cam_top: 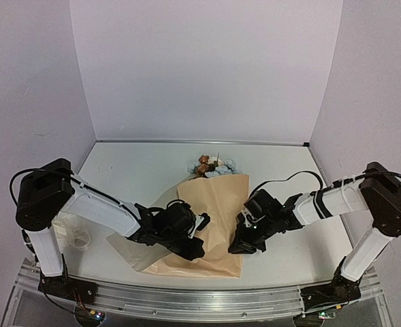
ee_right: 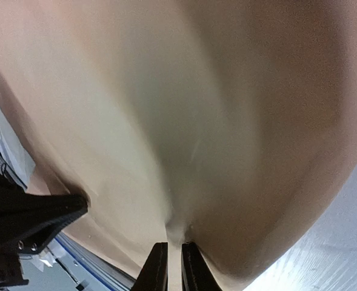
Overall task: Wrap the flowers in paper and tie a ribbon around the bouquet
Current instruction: Press the fold line on the 2/3-folded wrapping paper.
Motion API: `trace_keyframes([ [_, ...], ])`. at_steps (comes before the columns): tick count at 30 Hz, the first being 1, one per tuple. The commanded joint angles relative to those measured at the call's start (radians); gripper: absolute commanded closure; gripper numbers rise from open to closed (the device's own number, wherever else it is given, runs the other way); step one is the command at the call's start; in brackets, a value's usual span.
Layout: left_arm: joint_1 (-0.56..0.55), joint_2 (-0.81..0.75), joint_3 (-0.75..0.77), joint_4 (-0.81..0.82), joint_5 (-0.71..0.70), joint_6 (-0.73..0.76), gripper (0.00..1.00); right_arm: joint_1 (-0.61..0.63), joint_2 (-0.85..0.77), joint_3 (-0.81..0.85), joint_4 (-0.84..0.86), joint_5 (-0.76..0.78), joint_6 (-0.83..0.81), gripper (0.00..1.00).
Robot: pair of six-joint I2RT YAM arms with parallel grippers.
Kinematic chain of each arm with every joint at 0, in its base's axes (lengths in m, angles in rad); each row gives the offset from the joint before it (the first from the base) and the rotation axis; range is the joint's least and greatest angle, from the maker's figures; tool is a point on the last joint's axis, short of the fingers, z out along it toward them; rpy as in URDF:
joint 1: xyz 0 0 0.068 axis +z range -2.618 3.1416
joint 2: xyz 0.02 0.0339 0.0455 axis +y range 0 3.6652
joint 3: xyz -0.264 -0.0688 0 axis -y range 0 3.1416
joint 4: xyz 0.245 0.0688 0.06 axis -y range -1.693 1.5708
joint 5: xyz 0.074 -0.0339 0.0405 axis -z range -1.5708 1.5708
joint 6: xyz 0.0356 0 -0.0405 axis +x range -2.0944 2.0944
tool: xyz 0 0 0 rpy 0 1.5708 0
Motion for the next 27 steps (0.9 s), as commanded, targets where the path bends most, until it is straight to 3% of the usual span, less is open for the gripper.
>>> trace_keyframes([
  [1, 0.0, 0.041, -0.013, -0.052, -0.001, -0.004, 1.0, -0.068, 0.051, 0.01, 0.114, -0.045, 0.076, 0.9],
  [14, 0.001, 0.051, -0.011, -0.079, -0.013, 0.006, 1.0, -0.261, 0.133, 0.036, 0.193, -0.123, 0.122, 0.9],
  [27, 0.001, 0.053, 0.007, -0.111, -0.021, 0.019, 1.0, -0.431, 0.289, 0.221, 0.207, -0.189, 0.175, 0.9],
])
